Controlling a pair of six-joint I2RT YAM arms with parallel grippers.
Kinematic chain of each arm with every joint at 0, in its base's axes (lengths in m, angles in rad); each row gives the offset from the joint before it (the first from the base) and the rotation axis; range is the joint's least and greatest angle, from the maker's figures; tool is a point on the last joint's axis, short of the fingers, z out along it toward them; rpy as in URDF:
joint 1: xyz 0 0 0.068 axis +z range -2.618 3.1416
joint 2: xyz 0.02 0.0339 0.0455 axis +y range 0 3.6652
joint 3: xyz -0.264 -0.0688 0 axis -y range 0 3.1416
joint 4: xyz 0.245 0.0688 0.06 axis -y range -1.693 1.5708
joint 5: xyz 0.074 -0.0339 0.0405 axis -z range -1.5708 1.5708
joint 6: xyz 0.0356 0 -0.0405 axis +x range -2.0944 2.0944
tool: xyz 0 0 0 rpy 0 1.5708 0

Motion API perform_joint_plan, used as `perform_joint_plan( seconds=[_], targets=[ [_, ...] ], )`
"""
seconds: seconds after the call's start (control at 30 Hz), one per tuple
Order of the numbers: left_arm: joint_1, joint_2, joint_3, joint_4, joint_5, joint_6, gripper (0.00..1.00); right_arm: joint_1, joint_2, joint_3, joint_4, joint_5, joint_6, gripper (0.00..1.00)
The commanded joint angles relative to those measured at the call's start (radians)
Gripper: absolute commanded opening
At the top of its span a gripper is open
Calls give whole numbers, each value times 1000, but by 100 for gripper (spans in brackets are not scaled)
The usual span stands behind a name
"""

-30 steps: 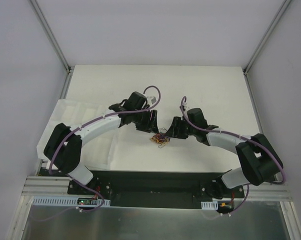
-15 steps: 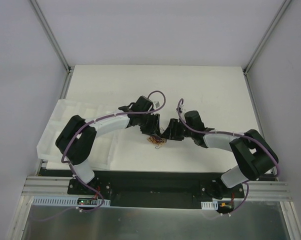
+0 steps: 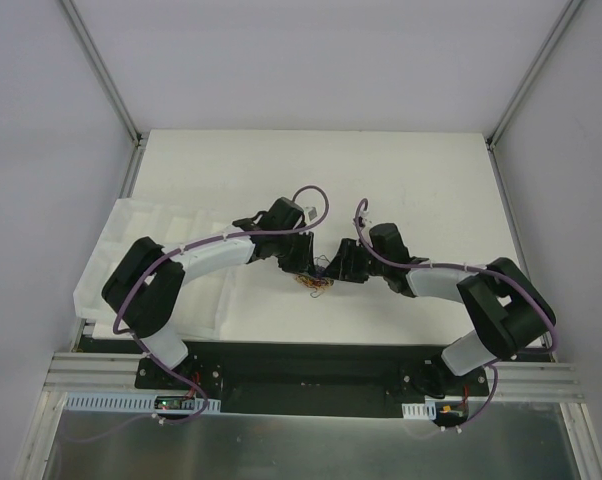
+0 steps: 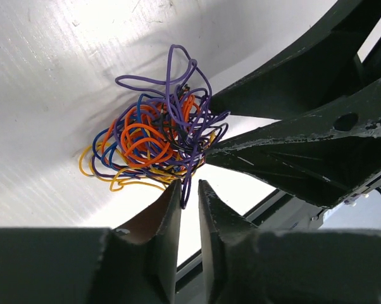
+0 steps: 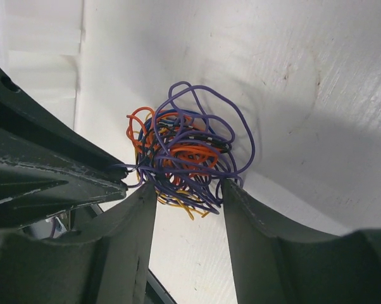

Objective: Untangle the cables

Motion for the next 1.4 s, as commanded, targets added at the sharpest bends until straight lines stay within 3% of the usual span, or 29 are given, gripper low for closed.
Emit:
perform_joint_plan(
  seconds=[0.0,0.1,0.17,0.4,0.57,0.7,0.9,1.07,1.27,1.37],
  targets=[
    [-6,-21,5,16,-27,8,11,10,9,-1,45,3,13,48],
    [-6,-13,18,-1,-64,22,0,15,22,10,45,9,21,44],
    [-9,-21,22,-7,-76,26,0,23,29,16,36,35,27,39],
    [-26,-244,16,-6,-119,117,0,40,-54,-2,-188,396,30,1],
    [-29,-550,-4,29,-266,255,0,21,-229,-37,-398,713,13,1],
    [-31,-725,-9,63,-422,338,0,-60,-384,-103,-486,813,21,1],
    [-29,-832,65,28,-601,437,0,-262,-549,-152,-576,788,12,1],
    [-31,-878,146,-13,-737,494,0,-318,-554,-122,-639,804,14,4],
    [-31,-857,243,-87,-650,468,0,-345,-597,-99,-649,778,-112,17],
    [-31,-814,248,-113,-651,445,0,-345,-614,-120,-595,675,-193,31]
  ],
)
